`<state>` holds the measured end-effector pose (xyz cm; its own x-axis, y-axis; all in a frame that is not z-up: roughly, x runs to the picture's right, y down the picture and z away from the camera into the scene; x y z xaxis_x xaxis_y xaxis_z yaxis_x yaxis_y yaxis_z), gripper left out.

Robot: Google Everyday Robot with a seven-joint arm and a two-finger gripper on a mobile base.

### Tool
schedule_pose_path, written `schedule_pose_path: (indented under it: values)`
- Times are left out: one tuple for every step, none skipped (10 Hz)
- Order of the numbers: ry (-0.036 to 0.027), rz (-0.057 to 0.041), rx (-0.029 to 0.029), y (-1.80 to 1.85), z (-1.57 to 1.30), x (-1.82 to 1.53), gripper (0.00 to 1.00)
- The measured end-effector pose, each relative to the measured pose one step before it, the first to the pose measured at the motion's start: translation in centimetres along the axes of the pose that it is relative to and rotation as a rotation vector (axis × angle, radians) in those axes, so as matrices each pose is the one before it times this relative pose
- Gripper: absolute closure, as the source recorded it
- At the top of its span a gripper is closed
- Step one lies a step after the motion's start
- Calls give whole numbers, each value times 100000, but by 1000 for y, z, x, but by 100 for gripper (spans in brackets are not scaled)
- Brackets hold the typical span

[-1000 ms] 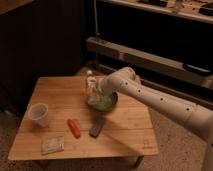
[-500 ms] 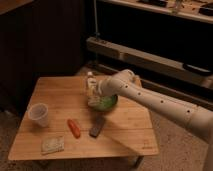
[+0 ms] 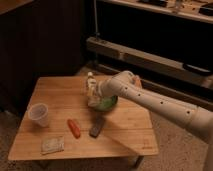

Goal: Place the bottle in the ceramic bowl

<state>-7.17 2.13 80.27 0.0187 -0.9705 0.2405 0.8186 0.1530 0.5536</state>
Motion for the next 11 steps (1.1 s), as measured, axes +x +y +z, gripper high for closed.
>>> schedule_pose_path:
  values:
    - [-39,1611,543,194,-128,69,95]
    - [64,2016,675,132,-155,99,95]
    - [32,1478,733,44,-117,64,95]
    - [-63,1449,779,42,-85,65,95]
    - [-295,811,910,24,-25,43,95]
    - [-217,554,581,66,2,20,95]
    - [-437,1664,1430,119,17,52,95]
    - [-218,1582,725,159,-29,17,95]
    - [-213,57,598,-43,-2,-2,95]
    - [-270,316,780,-19,-4,22,95]
    - [-291,585,684,83,-48,50,95]
